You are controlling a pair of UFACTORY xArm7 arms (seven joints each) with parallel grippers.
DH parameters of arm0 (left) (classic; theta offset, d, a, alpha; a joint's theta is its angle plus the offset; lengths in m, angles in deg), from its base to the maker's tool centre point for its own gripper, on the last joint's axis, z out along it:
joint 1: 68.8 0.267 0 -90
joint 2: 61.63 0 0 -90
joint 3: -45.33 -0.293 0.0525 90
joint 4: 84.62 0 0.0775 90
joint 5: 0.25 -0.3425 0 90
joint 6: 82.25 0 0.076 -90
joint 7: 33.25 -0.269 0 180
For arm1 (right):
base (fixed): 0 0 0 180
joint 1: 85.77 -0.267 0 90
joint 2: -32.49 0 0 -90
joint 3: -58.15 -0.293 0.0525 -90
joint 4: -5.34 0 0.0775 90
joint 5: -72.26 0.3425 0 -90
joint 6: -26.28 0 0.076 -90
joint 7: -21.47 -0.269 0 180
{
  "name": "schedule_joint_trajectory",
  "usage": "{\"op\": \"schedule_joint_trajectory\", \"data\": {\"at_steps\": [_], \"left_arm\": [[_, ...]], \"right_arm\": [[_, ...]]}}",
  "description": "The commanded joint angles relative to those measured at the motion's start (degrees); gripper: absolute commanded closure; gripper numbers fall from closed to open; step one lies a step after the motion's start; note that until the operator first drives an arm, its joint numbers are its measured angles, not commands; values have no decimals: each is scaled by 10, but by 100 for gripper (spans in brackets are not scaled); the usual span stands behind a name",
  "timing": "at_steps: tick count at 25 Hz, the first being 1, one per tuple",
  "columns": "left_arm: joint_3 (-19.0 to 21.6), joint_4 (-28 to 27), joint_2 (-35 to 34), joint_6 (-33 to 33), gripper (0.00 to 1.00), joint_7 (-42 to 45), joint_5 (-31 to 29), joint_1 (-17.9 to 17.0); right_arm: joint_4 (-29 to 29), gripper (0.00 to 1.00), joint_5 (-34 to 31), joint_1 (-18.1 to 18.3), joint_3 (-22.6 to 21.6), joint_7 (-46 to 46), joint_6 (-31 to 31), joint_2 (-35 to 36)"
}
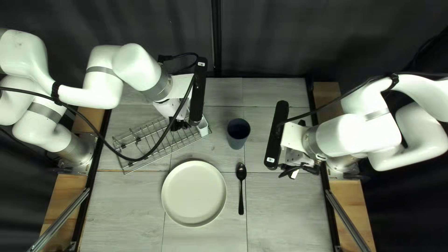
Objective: Pick up and place plate onto table. Place down one fork to the left of the plate. Place spoon and knife to the right of the plate. Place cup above the knife and spoon
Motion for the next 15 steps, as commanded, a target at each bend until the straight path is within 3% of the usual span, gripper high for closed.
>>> {"op": "schedule_joint_trajectory", "data": {"at_steps": [1, 8, 15], "left_arm": [[-10, 13, 14, 34, 0, -57, -16, 1], [-26, 40, 43, 108, 0, -177, -19, -2], [-38, 27, 87, 118, 0, -288, 24, -4]], "right_arm": [[0, 0, 0, 0, 0, 0, 0, 0], [0, 0, 0, 0, 0, 0, 0, 0], [0, 0, 0, 0, 0, 0, 0, 0]]}}
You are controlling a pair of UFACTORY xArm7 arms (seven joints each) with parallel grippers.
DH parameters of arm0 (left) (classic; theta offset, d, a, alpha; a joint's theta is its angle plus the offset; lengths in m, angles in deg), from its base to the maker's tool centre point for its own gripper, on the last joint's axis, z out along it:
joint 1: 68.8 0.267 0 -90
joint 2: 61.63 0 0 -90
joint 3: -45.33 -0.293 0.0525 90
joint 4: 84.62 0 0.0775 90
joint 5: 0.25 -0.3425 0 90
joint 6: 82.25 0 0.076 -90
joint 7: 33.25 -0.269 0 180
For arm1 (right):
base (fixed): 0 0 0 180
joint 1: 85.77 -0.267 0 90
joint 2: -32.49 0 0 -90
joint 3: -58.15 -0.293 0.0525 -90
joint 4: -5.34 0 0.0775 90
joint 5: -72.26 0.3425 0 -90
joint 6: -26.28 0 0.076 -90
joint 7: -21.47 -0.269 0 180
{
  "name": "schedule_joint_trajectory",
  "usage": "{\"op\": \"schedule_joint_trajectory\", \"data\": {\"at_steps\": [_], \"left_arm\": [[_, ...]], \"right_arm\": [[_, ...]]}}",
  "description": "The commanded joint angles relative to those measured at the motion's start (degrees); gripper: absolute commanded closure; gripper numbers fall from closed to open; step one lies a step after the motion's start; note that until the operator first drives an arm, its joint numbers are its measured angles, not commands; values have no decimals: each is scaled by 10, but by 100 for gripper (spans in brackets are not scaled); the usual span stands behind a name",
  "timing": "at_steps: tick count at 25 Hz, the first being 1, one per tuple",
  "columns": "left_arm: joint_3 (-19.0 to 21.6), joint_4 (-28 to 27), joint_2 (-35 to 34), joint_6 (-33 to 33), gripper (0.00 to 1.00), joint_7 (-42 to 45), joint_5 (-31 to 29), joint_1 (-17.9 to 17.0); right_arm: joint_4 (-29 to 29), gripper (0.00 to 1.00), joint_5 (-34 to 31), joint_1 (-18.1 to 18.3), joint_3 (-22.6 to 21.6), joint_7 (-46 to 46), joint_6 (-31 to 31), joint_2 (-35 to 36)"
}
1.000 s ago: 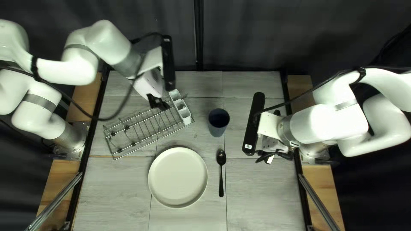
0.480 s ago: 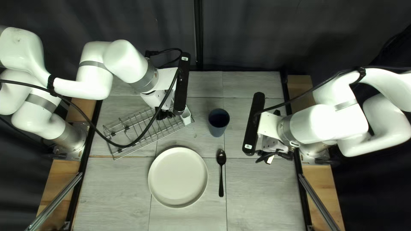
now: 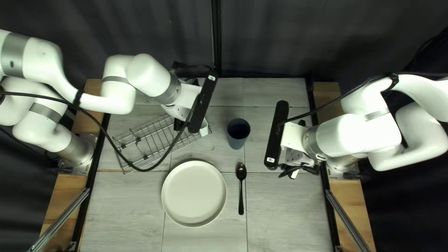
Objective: Pick up and place plate onto table. Place down one fork to the left of the plate. Place spoon and knife to the right of the plate. Place cup above the knife and spoon
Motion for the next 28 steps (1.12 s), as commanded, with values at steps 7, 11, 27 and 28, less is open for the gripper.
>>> {"op": "schedule_joint_trajectory", "data": {"at_steps": [7, 11, 27, 28], "left_arm": [[-15, -11, 48, -1, 0, -133, 73, 5], [-18, -15, 54, -15, 0, -166, 87, 8], [-20, -36, 47, -75, 98, -146, 58, 10], [-17, -41, 44, -84, 99, -133, 49, 9]], "right_arm": [[0, 0, 0, 0, 0, 0, 0, 0], [0, 0, 0, 0, 0, 0, 0, 0], [0, 0, 0, 0, 0, 0, 0, 0], [0, 0, 0, 0, 0, 0, 0, 0]]}}
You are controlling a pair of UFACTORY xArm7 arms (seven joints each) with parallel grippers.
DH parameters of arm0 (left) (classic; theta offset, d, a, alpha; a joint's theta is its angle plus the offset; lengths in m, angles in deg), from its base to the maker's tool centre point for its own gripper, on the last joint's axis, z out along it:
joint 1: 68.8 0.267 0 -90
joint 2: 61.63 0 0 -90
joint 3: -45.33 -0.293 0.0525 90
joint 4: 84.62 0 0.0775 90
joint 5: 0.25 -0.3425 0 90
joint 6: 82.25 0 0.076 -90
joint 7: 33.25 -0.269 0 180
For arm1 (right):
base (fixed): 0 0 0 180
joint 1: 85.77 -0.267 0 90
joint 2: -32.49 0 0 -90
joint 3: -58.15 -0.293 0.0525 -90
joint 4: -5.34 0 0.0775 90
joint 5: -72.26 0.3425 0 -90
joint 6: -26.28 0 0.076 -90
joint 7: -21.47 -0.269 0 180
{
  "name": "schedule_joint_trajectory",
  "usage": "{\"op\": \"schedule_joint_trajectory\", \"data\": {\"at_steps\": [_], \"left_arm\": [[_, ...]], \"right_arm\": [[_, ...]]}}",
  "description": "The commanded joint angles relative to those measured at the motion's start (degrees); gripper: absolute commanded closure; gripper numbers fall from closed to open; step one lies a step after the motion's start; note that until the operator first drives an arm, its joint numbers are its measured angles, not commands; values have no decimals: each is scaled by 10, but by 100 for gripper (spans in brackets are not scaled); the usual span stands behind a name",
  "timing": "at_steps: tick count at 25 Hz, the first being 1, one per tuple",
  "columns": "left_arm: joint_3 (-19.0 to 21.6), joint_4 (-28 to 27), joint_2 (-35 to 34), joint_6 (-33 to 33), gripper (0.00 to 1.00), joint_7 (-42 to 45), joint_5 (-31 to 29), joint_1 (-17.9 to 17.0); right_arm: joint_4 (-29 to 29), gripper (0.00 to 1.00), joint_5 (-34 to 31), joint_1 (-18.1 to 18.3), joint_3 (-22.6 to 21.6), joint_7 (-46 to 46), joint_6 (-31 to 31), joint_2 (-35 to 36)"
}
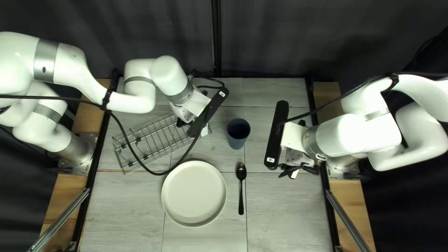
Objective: Pick up and place plate onto table. Place down one fork to the left of the plate. Place spoon and knife to the right of the plate. Place cup above the knife and spoon
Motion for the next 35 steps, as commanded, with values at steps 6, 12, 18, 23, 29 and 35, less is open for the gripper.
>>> {"op": "schedule_joint_trajectory", "data": {"at_steps": [6, 12, 18, 23, 29, 35], "left_arm": [[5, -17, 10, -13, 98, 36, -23, -4], [10, -34, -13, -53, 99, 59, -39, -6], [37, -72, -82, -143, 100, 138, -75, -11], [66, -90, -148, -194, 100, 202, -90, -11], [65, -27, -217, -131, 100, 198, -62, -20], [64, -16, -225, -128, 100, 209, -54, -19]], "right_arm": [[0, 0, 0, 0, 0, 0, 0, 0], [0, 0, 0, 0, 0, 0, 0, 0], [0, 0, 0, 0, 0, 0, 0, 0], [0, 0, 0, 0, 0, 0, 0, 0], [0, 0, 0, 0, 0, 0, 0, 0], [0, 0, 0, 0, 0, 0, 0, 0]]}}
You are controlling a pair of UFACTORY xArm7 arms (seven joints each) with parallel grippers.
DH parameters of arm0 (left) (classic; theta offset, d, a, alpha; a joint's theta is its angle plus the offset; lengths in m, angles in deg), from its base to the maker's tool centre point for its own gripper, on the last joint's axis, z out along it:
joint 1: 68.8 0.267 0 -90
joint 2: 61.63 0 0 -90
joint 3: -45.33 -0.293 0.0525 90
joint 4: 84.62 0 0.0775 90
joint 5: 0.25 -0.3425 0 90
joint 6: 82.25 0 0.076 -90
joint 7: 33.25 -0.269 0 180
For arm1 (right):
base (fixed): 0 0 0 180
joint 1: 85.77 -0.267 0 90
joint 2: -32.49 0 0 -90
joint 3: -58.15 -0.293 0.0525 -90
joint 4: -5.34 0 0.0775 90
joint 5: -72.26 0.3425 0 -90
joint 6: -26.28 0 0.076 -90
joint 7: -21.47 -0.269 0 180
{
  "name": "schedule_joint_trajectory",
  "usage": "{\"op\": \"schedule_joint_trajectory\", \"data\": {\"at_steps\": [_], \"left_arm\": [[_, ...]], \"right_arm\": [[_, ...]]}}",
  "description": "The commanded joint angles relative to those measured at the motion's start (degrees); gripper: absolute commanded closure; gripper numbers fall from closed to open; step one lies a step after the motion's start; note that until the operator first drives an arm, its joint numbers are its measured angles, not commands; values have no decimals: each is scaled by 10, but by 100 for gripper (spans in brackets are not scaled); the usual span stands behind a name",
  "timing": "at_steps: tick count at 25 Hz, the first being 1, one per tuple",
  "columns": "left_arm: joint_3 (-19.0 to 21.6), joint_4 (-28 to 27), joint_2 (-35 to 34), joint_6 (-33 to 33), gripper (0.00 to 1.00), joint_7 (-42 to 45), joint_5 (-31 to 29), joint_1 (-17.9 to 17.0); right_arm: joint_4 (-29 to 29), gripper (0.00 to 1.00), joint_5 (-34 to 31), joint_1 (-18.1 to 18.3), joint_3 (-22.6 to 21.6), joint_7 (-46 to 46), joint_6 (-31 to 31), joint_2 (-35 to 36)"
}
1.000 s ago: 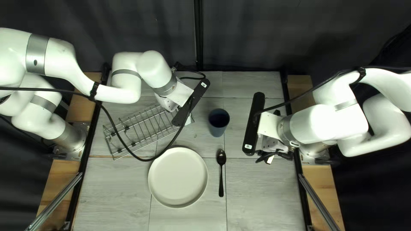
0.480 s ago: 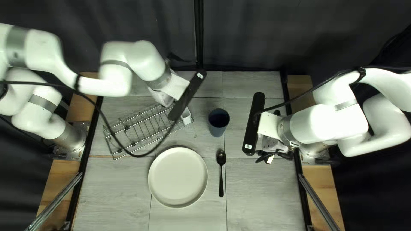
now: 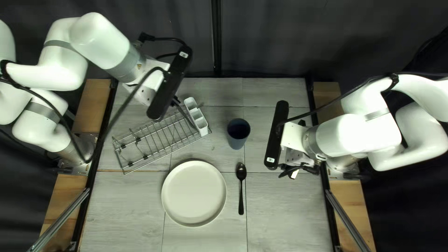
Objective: Pick up and place plate onto table. Place down one fork to the left of the plate. Place spoon and knife to the right of the plate. Place cup above the knife and spoon
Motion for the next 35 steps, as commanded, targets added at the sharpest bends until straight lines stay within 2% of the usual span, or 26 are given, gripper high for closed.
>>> {"op": "schedule_joint_trajectory", "data": {"at_steps": [1, 6, 10, 14, 20, 35], "left_arm": [[0, 16, -11, 6, 100, 16, 10, 1], [21, 69, -48, 70, 100, 19, 7, -13], [41, 114, -75, 148, 100, 13, 1, -30], [43, 144, -84, 205, 100, -5, -5, -41], [28, 210, -103, 309, 100, -61, -1, -71], [-23, 284, -88, 431, 100, -220, -11, -154]], "right_arm": [[0, 0, 0, 0, 0, 0, 0, 0], [0, 0, 0, 0, 0, 0, 0, 0], [0, 0, 0, 0, 0, 0, 0, 0], [0, 0, 0, 0, 0, 0, 0, 0], [0, 0, 0, 0, 0, 0, 0, 0], [0, 0, 0, 0, 0, 0, 0, 0]]}}
